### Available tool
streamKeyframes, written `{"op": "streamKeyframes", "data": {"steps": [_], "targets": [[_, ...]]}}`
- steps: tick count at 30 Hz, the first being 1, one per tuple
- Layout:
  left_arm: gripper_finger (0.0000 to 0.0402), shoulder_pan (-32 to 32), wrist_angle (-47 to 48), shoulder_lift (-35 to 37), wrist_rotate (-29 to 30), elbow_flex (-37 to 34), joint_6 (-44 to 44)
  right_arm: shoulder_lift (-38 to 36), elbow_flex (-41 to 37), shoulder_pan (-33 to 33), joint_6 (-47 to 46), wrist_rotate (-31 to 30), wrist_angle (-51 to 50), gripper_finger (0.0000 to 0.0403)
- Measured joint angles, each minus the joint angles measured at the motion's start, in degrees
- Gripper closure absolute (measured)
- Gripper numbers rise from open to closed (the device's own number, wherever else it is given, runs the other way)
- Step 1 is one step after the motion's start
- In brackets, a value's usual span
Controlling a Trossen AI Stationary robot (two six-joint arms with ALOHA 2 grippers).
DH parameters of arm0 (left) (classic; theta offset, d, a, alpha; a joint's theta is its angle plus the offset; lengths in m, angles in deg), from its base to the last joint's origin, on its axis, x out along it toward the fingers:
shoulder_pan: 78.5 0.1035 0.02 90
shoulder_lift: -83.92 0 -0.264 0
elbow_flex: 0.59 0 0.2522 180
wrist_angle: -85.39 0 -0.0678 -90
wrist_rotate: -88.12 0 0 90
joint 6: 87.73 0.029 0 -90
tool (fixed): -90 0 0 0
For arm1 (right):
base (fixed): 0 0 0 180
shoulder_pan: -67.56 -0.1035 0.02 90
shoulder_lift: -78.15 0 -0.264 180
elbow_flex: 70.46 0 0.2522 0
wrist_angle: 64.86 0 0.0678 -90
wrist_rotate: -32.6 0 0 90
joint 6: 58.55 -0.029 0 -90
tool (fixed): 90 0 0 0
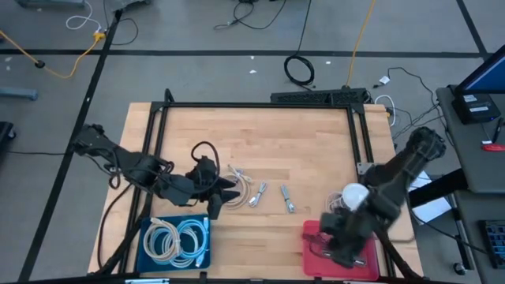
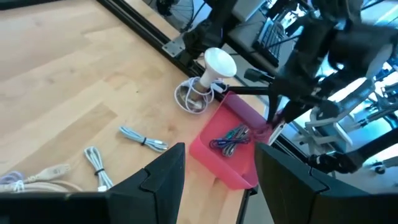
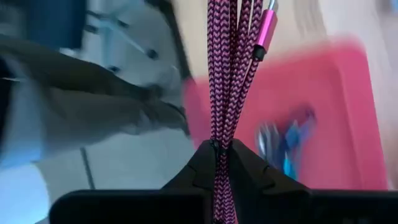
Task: Pick & Place USB Port
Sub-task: Put the pink and black charger cable into the pink bin, then put the light blue charger cable into the pink bin
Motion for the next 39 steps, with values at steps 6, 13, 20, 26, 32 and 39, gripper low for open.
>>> {"op": "streamKeyframes", "data": {"steps": [6,13,20,26,32,39], "targets": [[0.0206,0.54,2.25,1.94,-0.03,0.00,0.00,0.04,-5.64,-9.38,-14.37,-3.55,-2.75,0.0389],[0.0206,1.22,3.06,2.83,-0.03,0.00,-0.31,0.08,-16.33,-13.24,-19.30,0.69,11.14,0.0389],[0.0206,1.22,3.02,2.92,-0.09,0.00,-0.93,0.08,-21.33,-13.44,-20.20,5.14,18.29,0.0389],[0.0206,1.18,3.02,2.94,-0.07,0.00,-0.92,0.08,-21.31,-13.44,-17.68,5.13,20.49,0.0384],[0.0206,1.15,3.02,2.94,-0.07,0.01,-0.44,0.07,-21.31,-12.84,-18.49,3.68,23.73,0.0297],[0.0206,1.15,2.99,2.94,-0.05,0.00,-0.24,0.06,-21.31,-11.00,-18.54,5.17,23.88,0.0225]]}}
